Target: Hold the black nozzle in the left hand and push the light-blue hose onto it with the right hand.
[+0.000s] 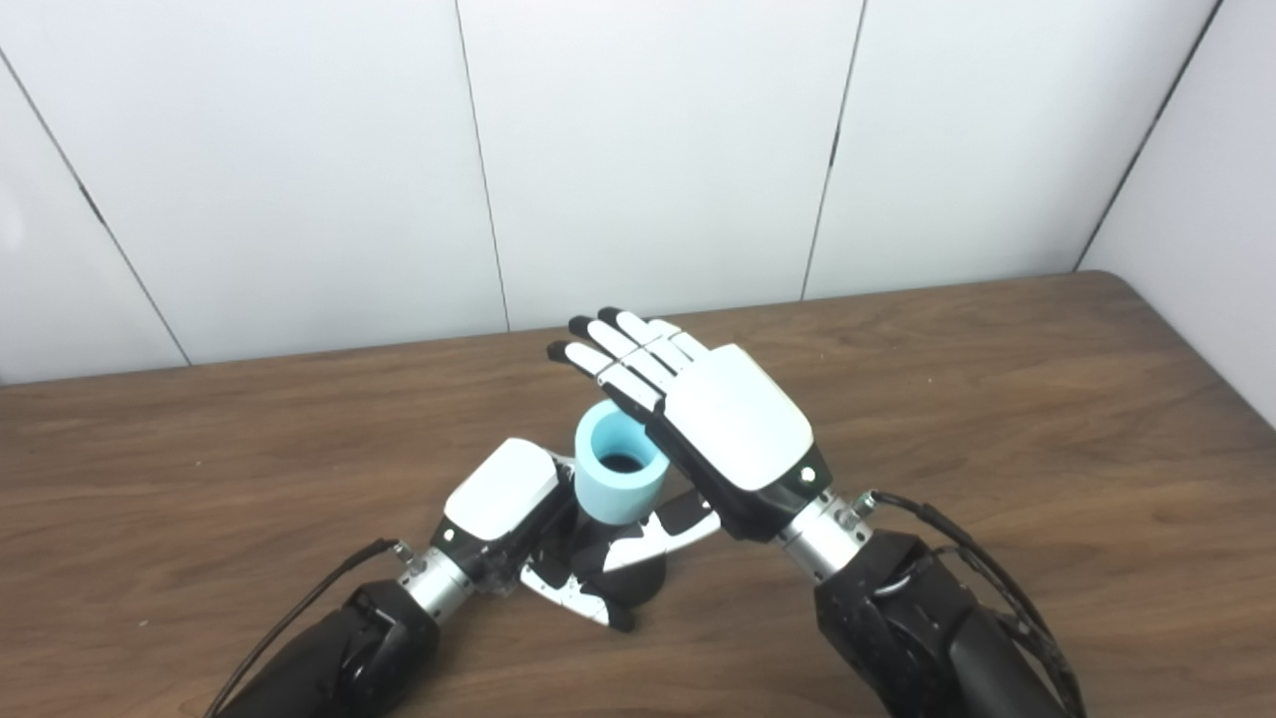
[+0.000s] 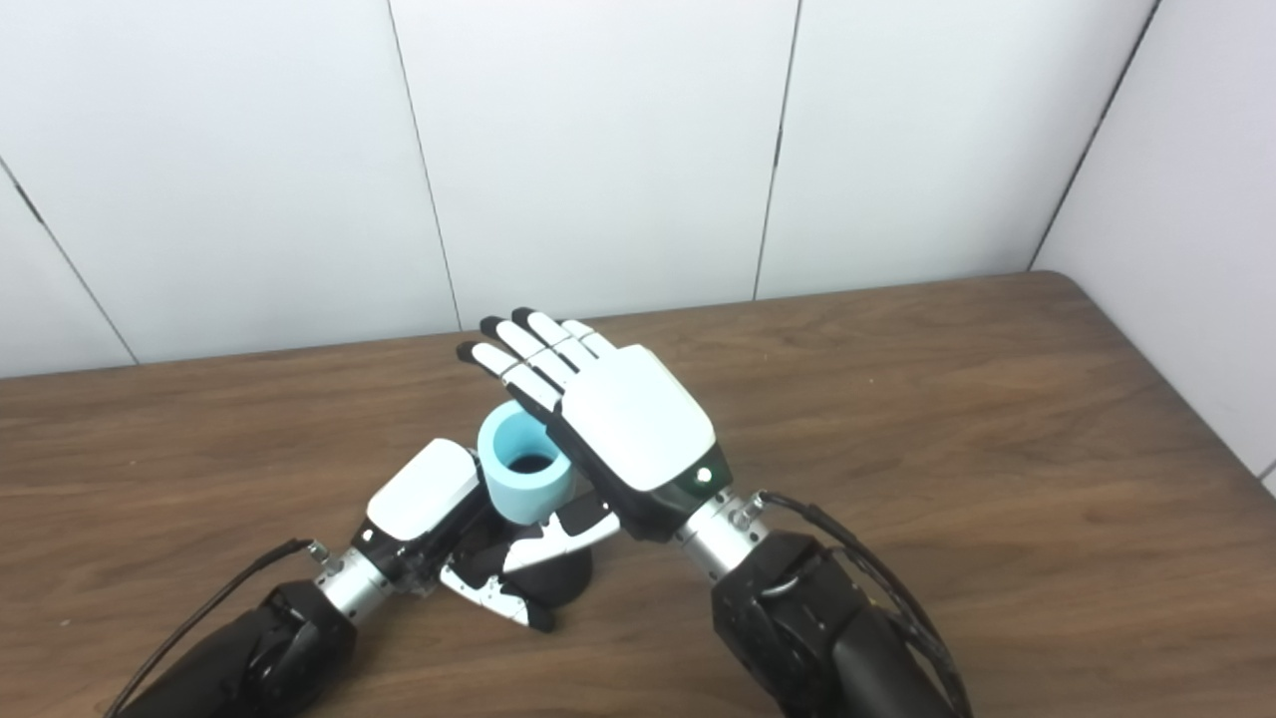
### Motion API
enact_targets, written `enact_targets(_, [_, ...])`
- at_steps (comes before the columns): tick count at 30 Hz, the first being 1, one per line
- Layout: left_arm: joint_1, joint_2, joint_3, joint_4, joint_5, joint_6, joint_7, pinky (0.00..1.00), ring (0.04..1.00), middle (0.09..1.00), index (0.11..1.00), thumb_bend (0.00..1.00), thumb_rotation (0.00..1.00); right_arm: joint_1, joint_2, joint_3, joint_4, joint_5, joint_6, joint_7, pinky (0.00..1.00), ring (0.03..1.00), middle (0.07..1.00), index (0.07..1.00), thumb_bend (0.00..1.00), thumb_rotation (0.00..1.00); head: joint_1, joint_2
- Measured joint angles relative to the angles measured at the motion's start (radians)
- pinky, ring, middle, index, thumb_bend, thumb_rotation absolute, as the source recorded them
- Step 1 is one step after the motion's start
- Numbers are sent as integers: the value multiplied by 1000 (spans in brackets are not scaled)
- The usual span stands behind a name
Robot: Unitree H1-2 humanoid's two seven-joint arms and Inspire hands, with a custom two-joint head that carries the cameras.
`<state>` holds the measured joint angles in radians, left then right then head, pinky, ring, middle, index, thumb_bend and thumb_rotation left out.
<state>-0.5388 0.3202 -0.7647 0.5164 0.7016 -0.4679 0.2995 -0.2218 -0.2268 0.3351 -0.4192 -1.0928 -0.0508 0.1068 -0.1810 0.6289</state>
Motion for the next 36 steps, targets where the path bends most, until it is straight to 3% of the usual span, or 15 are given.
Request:
enact_targets(3, [-1,-1,0,3,0,-2,0,192,241,473,489,524,0,0,1,-1,-5,0,0,12,889,945,944,906,939,707,-2,-2])
enact_targets(9, [-1,-1,1,4,0,-5,-2,264,323,448,514,518,0,0,3,-5,-5,4,1,18,873,934,933,893,945,676,0,-3])
enact_targets(11, [-1,-2,1,4,0,-5,-2,238,290,470,494,522,0,0,4,-7,-5,5,1,19,856,926,927,886,943,675,0,-3])
enact_targets(14, [-1,-2,1,5,0,-6,-2,203,254,473,489,523,0,0,8,-8,-6,5,2,22,856,926,925,886,921,702,2,-5])
enact_targets(22, [-1,-2,1,5,0,-6,-2,266,326,453,506,519,0,0,13,-17,-7,0,3,31,839,920,916,882,869,760,2,-5])
enact_targets(24, [-1,-2,1,5,0,-6,-2,215,264,469,492,523,0,0,14,-17,-7,0,3,31,852,923,918,880,857,752,2,-5])
enact_targets(31, [-1,-2,1,5,0,-7,-2,172,223,473,489,524,0,-1,19,-25,-7,1,2,35,857,924,920,878,863,725,2,-8])
enact_targets(36, [-1,-2,1,5,0,-7,-4,217,270,475,489,523,0,-1,21,-26,-6,1,1,35,841,911,908,868,859,737,3,-6])
